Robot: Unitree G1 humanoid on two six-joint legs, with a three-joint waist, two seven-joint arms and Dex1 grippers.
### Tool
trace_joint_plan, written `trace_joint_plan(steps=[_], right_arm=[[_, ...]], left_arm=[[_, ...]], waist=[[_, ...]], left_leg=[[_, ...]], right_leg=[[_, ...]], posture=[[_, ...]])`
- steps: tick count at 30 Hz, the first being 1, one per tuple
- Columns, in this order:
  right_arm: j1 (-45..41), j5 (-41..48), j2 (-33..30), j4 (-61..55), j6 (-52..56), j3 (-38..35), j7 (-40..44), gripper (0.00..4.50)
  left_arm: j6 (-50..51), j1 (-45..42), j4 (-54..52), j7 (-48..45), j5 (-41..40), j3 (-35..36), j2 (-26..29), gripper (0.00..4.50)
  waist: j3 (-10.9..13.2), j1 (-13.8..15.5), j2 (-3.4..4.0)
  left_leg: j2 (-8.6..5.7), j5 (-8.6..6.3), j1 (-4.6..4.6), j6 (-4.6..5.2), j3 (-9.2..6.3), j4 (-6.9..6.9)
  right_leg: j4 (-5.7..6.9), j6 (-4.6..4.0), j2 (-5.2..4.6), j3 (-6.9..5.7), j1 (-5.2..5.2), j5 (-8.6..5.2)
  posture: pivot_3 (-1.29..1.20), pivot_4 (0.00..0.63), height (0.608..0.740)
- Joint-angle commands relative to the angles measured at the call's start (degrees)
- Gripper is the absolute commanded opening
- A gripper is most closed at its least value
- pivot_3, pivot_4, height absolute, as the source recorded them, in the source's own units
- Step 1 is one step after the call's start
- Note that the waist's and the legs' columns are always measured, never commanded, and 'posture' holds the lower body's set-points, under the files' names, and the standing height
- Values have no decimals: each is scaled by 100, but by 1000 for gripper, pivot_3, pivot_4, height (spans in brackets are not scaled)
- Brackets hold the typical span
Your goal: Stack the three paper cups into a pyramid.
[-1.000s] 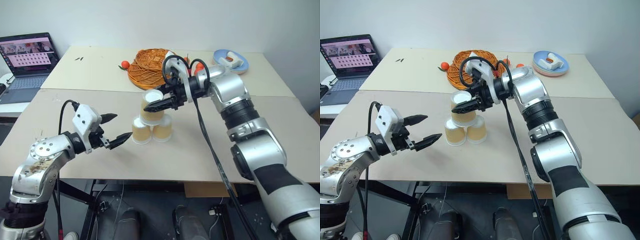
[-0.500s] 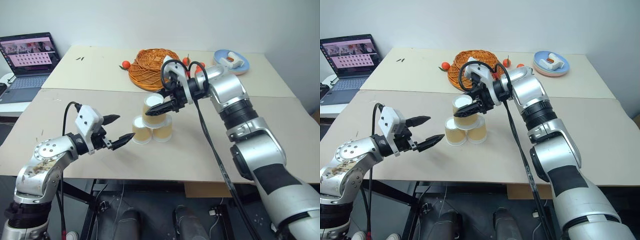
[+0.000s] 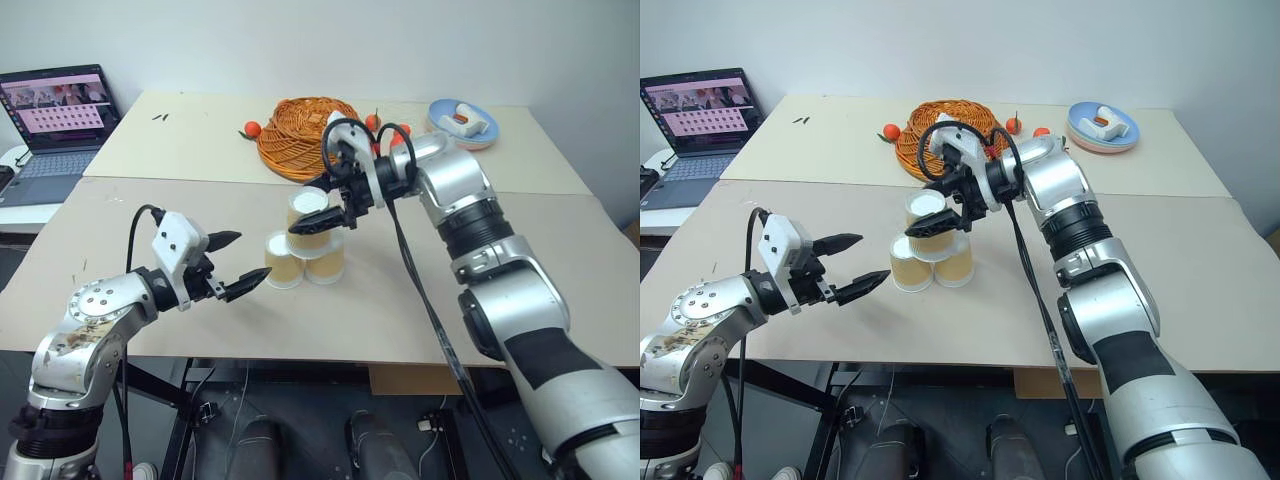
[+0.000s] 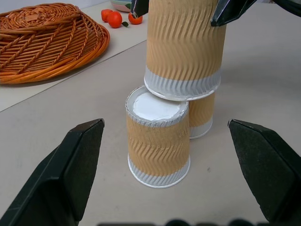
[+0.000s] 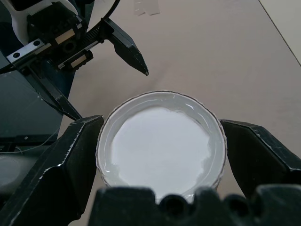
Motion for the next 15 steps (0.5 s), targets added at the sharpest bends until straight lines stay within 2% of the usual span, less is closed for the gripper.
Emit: trace_joint_plan(steps=[1, 4, 5, 9, 12, 15], right_arm=[[-510, 424, -157, -474, 295, -478, 124, 4485], [-716, 656, -251, -631, 547, -697, 138, 4485], [-927, 831, -321, -586, 747, -984, -62, 4485], [-1394, 1458, -646, -249, 1547, -2374, -1596, 4485], [-813, 976, -1101, -277, 1192, -2834, -3325, 4485], [335, 126, -1607, -594, 451, -2746, -4684, 4485]], left_arm=[[11, -26, -222, 49, -86, 39, -9, 4500], [17, -38, -213, 51, -86, 32, -15, 4500], [23, -28, -231, 97, -94, 46, -52, 4500], [274, -34, -116, 855, -318, 585, -507, 4500], [315, 40, -13, 1550, -239, 1084, -830, 4500], [163, 103, 94, 2328, 55, 1414, -1176, 4500]], waist=[[1, 1, 1], [3, 3, 4], [3, 3, 4], [10, 42, 12], [-9, 77, -21], [-29, 85, -53]], left_leg=[[0, 0, 0, 0, 0, 0], [0, 0, -3, 0, 0, -1], [0, 0, -2, 0, 0, -2], [-3, 0, -12, 0, 0, 1], [-2, 0, -13, 0, -9, 1], [-6, -1, -6, -1, -9, 0]], right_leg=[[0, 0, 0, 0, -1, 0], [-1, 0, 0, -1, -3, 0], [-1, 0, 0, -1, -3, -1], [0, -1, -4, -1, -10, 0], [-5, -2, -5, -11, -2, -2], [-14, -5, -10, -11, 14, -5]], posture=[[0, 150, 671], [0, 150, 671], [0, 150, 671], [0, 150, 671], [0, 150, 671], [0, 150, 671]])
